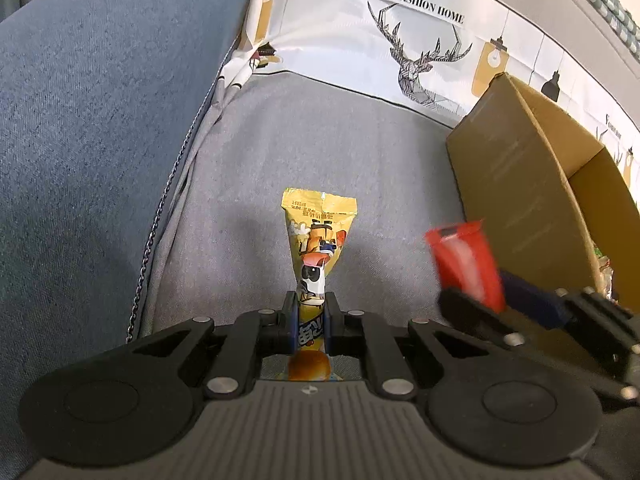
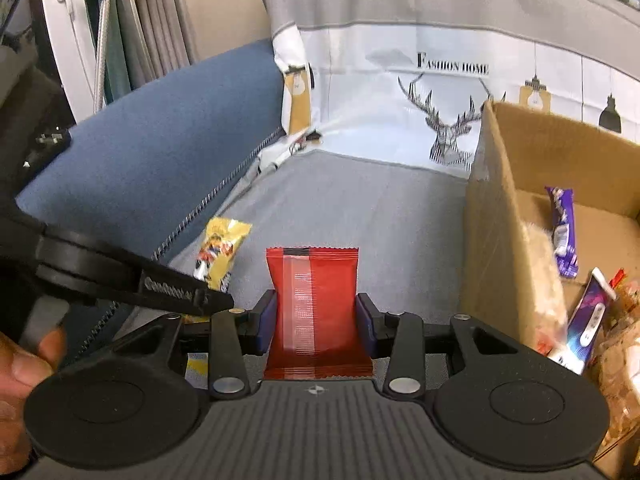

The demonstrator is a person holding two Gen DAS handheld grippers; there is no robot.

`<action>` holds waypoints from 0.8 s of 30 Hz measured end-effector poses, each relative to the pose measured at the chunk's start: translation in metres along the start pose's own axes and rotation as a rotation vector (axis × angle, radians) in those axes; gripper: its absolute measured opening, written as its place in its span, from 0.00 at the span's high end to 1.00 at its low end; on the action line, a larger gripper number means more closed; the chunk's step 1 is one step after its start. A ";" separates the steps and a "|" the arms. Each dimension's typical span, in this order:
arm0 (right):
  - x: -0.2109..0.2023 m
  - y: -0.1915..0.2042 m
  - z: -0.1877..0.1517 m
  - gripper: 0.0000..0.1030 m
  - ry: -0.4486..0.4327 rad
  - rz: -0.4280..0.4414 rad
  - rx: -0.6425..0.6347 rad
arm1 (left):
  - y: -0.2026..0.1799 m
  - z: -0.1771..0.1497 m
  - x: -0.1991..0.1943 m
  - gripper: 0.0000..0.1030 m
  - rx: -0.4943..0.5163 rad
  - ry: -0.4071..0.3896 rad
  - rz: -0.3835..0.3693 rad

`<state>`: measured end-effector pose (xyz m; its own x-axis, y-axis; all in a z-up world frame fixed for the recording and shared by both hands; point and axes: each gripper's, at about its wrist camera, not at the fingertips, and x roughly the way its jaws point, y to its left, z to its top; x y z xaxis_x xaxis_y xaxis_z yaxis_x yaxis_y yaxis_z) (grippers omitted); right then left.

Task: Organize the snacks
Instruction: 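Carry the red pack and yellow tube snack over the box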

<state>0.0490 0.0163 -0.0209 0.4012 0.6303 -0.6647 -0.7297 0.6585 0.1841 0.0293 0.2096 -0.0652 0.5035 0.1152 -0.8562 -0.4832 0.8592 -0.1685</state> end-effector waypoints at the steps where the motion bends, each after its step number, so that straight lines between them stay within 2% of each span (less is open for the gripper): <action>1: -0.005 0.000 0.003 0.58 -0.013 0.002 -0.001 | 0.000 0.001 -0.001 0.88 -0.004 -0.007 -0.005; 5: -0.029 -0.009 0.022 0.58 -0.030 0.026 0.035 | -0.002 0.005 -0.012 0.88 -0.038 -0.066 -0.053; 8: -0.058 -0.027 0.049 0.58 -0.045 0.044 0.073 | -0.009 0.008 -0.024 0.88 -0.052 -0.134 -0.103; 12: -0.110 -0.056 0.076 0.58 -0.159 0.009 0.056 | -0.023 0.011 -0.041 0.88 -0.064 -0.245 -0.169; 14: -0.128 -0.075 0.073 0.58 -0.218 -0.025 0.055 | -0.036 0.012 -0.051 0.88 -0.063 -0.299 -0.199; 17: -0.136 -0.107 0.047 0.58 -0.296 -0.138 0.067 | -0.062 0.011 -0.065 0.88 -0.038 -0.387 -0.250; 19: -0.130 -0.129 0.031 0.58 -0.280 -0.202 0.129 | -0.083 0.009 -0.071 0.88 -0.015 -0.427 -0.288; 21: -0.128 -0.152 0.026 0.58 -0.252 -0.225 0.218 | -0.105 0.007 -0.075 0.88 0.008 -0.466 -0.330; 24: -0.136 -0.170 0.026 0.58 -0.300 -0.274 0.235 | -0.143 0.001 -0.078 0.88 0.065 -0.510 -0.388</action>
<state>0.1330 -0.1704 0.0566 0.7289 0.4884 -0.4797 -0.4432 0.8707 0.2131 0.0603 0.0785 0.0260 0.9179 -0.0011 -0.3967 -0.1613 0.9126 -0.3757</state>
